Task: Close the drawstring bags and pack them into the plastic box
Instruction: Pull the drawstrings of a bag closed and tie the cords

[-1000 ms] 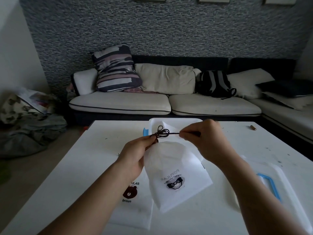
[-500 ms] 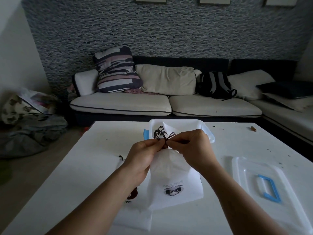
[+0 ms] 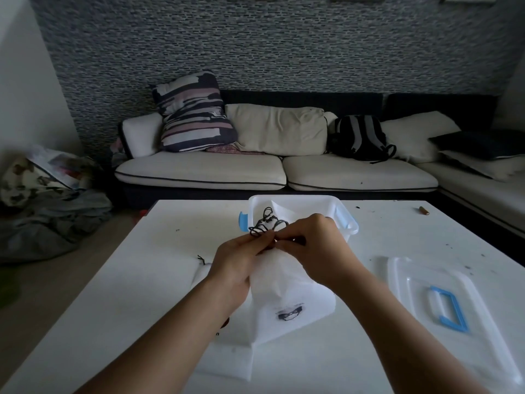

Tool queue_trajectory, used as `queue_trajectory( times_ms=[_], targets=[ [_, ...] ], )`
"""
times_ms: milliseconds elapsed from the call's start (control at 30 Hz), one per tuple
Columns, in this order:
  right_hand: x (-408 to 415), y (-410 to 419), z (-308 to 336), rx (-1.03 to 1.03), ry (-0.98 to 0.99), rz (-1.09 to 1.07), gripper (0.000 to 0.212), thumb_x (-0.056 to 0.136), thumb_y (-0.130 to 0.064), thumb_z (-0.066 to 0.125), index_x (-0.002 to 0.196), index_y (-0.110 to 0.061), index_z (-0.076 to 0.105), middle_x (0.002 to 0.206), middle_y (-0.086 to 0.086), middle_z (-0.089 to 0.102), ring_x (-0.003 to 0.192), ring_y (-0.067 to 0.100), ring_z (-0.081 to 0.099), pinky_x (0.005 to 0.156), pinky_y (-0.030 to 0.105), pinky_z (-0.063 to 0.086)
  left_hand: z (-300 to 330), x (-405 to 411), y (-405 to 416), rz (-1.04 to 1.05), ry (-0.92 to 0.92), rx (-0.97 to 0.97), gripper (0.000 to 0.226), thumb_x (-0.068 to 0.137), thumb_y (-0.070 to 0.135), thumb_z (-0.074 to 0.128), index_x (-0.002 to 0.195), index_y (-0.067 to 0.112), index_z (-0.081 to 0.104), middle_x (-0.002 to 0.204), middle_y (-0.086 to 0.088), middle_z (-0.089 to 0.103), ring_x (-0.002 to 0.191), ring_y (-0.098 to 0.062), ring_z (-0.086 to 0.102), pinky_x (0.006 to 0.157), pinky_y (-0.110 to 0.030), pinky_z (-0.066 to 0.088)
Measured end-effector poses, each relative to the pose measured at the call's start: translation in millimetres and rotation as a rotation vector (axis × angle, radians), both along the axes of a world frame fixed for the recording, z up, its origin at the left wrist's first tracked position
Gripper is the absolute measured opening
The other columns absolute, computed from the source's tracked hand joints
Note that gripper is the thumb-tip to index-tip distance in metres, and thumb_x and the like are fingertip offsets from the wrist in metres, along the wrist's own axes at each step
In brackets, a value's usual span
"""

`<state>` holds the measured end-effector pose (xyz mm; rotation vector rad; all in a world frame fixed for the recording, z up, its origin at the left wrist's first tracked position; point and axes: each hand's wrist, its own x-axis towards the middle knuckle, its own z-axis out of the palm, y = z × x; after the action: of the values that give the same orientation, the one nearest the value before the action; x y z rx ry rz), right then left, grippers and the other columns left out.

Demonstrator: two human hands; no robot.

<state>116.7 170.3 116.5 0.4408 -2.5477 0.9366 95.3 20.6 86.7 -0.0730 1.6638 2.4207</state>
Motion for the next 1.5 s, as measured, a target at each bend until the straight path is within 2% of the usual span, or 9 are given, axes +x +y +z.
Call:
queue_trajectory(
  times_ms=[67,200,367,533,633,867,1100,1333,1500],
  targets=[
    [0,2,0,-0.021,-0.018,-0.006,0.011,0.09,-0.009,0.067,0.086,-0.003,0.076,0.072,0.015,0.068,0.066,0.028,0.056,0.06,0.033,0.047,2,-3,-1,0.054,0.035,-0.036,0.013,0.087,0.014,0.073,0.088,0.002,0.076,0.087,-0.015,0.075,0.081,-0.026,0.07,0.074,-0.034,0.056],
    [1,6,6,-0.329,-0.12,-0.093,0.01,0.084,-0.014,0.076,0.074,-0.01,0.077,0.056,-0.005,0.065,0.048,0.002,0.05,0.048,0.014,0.04,4,-7,2,0.102,0.139,-0.102,0.016,0.09,0.017,0.072,0.078,0.008,0.076,0.079,-0.008,0.074,0.079,-0.021,0.068,0.077,-0.034,0.054],
    [2,13,9,-0.535,-0.424,0.003,0.009,0.084,-0.016,0.076,0.077,-0.012,0.079,0.067,0.002,0.063,0.06,0.009,0.05,0.058,0.022,0.04,0,-5,7,0.072,0.259,-0.174,0.013,0.093,0.013,0.067,0.087,0.009,0.077,0.091,-0.009,0.077,0.091,-0.022,0.071,0.097,-0.04,0.052],
    [2,11,7,-0.627,-0.487,0.028,0.008,0.079,-0.01,0.078,0.085,-0.006,0.08,0.084,0.018,0.074,0.066,0.007,0.058,0.057,0.015,0.042,-1,-2,7,0.044,0.388,-0.238,0.013,0.094,0.009,0.065,0.091,0.013,0.077,0.091,-0.001,0.078,0.09,-0.012,0.072,0.091,-0.028,0.053],
    [1,9,4,-0.671,-0.453,0.016,0.007,0.074,-0.008,0.082,0.079,-0.004,0.08,0.081,0.021,0.073,0.068,0.015,0.059,0.063,0.023,0.044,0,-2,6,0.073,0.439,-0.239,0.013,0.09,0.007,0.069,0.086,0.017,0.075,0.085,0.002,0.078,0.085,-0.008,0.072,0.083,-0.02,0.052],
    [1,8,0,-0.685,-0.378,0.058,0.013,0.069,-0.002,0.087,0.068,0.001,0.074,0.06,0.008,0.065,0.055,0.013,0.055,0.056,0.021,0.045,9,-4,-8,0.024,0.665,-0.37,0.024,0.085,0.003,0.074,0.081,0.026,0.08,0.086,0.004,0.079,0.087,-0.007,0.073,0.082,-0.015,0.051],
    [1,3,-2,-0.545,-0.311,0.04,0.022,0.069,0.0,0.086,0.065,-0.005,0.065,0.068,0.026,0.069,0.057,0.026,0.063,0.065,0.047,0.057,11,-5,-16,-0.02,0.792,-0.568,0.012,0.084,0.002,0.074,0.085,0.012,0.08,0.08,0.006,0.077,0.079,-0.004,0.072,0.075,-0.012,0.049],
    [-3,-4,-6,-0.379,-0.212,-0.076,0.028,0.077,-0.002,0.076,0.088,-0.019,0.057,0.065,0.005,0.069,0.044,0.006,0.058,0.046,0.016,0.042,5,-5,-13,0.075,1.028,-0.773,0.015,0.089,0.003,0.07,0.091,0.016,0.079,0.084,0.013,0.072,0.083,-0.006,0.069,0.077,-0.017,0.053],
    [-7,-12,-14,-0.416,-0.208,-0.117,0.021,0.086,-0.009,0.071,0.101,-0.02,0.063,0.079,0.002,0.068,0.058,0.011,0.062,0.054,0.016,0.047,3,-11,-12,0.155,1.102,-0.802,0.014,0.089,0.004,0.07,0.093,0.014,0.078,0.087,0.01,0.072,0.084,-0.005,0.068,0.078,-0.015,0.051]
  ],
)
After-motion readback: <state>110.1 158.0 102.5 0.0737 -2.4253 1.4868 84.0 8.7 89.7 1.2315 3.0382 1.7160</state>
